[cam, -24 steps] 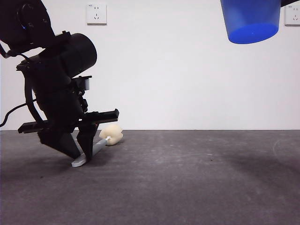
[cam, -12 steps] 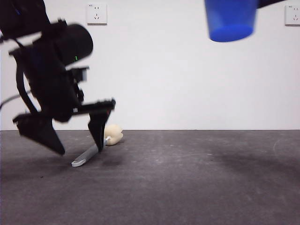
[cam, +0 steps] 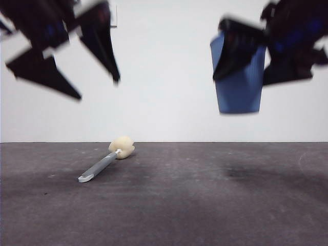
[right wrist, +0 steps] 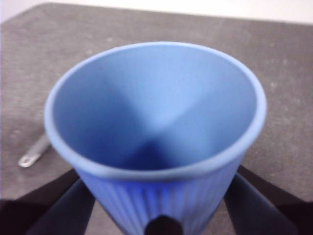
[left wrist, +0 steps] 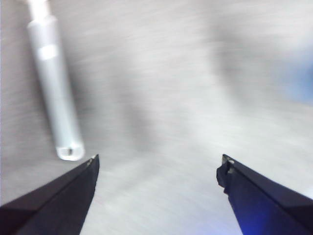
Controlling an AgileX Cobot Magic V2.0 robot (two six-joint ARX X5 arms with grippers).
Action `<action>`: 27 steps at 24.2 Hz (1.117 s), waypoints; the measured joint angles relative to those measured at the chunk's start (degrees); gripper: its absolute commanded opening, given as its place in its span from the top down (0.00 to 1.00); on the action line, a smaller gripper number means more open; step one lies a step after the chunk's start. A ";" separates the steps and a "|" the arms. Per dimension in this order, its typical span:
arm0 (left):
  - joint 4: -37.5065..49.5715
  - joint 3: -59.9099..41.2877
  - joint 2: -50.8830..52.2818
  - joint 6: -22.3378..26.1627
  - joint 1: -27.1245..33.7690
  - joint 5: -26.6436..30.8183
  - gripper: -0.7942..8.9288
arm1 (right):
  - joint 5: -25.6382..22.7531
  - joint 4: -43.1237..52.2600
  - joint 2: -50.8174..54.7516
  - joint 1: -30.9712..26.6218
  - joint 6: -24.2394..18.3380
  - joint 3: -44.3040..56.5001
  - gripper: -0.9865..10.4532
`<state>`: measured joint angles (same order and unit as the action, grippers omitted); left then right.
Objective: Pick up the cup brush,pick up the cup,insert the brush into the cup,clean the cup,put the cup brush back,put the cup back to the fixed position on the table
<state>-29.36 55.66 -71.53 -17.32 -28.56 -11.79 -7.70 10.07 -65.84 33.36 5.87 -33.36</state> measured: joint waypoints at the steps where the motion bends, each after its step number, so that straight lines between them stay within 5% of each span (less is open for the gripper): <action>1: -0.87 0.00 2.03 0.22 -0.37 -0.44 0.50 | 0.83 1.68 -1.92 -0.85 -0.17 0.07 0.93; 10: -11.39 0.00 18.88 0.42 -4.13 -0.68 0.50 | 5.79 22.25 -25.03 -6.95 -1.22 0.11 0.93; 20: -15.15 0.00 20.00 0.83 -4.13 2.49 0.50 | 7.52 32.57 -33.38 -8.24 -4.02 0.20 0.93; 25: -15.58 0.00 20.00 1.46 -4.13 2.80 0.50 | 7.52 32.37 -33.40 -8.24 -4.20 0.20 0.58; 27: -15.72 0.00 20.00 1.53 -4.13 3.80 0.50 | 7.54 31.78 -33.31 -8.24 -4.20 0.15 0.52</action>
<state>-45.08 55.66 -51.53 -15.79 -32.69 -7.99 -0.16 41.85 -99.15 25.12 1.67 -33.21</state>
